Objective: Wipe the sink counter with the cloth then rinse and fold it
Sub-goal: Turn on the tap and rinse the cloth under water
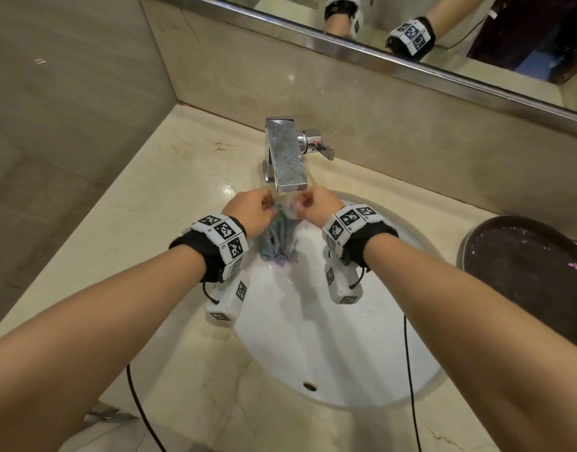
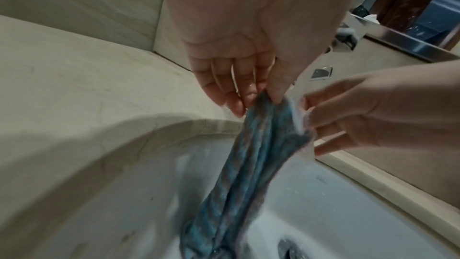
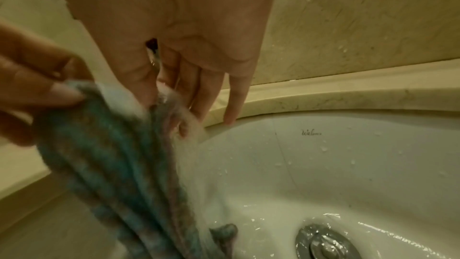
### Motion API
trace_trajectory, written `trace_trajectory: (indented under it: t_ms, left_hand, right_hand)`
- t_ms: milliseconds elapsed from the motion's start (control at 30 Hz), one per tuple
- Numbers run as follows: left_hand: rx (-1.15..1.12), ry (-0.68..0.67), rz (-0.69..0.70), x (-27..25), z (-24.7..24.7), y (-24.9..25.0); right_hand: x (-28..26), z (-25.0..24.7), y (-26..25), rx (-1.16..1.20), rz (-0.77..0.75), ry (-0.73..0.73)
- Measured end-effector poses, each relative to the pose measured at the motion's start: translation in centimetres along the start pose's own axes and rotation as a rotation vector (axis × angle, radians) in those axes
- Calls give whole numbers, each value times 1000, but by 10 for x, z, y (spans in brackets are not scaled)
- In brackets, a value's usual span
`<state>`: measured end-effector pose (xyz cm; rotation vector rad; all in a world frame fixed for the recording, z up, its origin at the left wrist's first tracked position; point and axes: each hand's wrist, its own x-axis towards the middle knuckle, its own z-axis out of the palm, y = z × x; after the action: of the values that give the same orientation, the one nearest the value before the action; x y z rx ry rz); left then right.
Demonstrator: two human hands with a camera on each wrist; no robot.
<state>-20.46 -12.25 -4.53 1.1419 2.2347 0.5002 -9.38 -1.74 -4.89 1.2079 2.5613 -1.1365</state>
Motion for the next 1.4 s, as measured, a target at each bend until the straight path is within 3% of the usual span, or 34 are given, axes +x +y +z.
trace_trajectory:
  t_ms: [67,233,467,700,800,933,1100,1233,1400]
  left_hand:
    - [23,-20,-12,1,0,-5]
    - [-17,-65,20,-2,1,1]
    - [-11,9,53,1,-2,9]
    - [-104,46,62,0,-1,4]
    - [-163,39,90,0,-2,1]
    - [-251,19,95,-2,-2,-5]
    - [-339,4,98,-4,0,-5]
    - [-349,17,98,-4,2,-2]
    - [-210,55,107,-4,0,-7]
  right_hand:
    - [-2,-5,-4,120,-7,28]
    - [-9,-11,-19,414,-49,-76]
    - [-5,-9,-12,386,-49,-41]
    - [-3,2,0,111,-33,-188]
    - [-2,8,3,17,-38,-176]
    - [3,4,7,224,0,-53]
    - [4,12,1,70,-8,-245]
    - [3,20,1,-47,19,-159]
    - [3,8,8,45,69,-219]
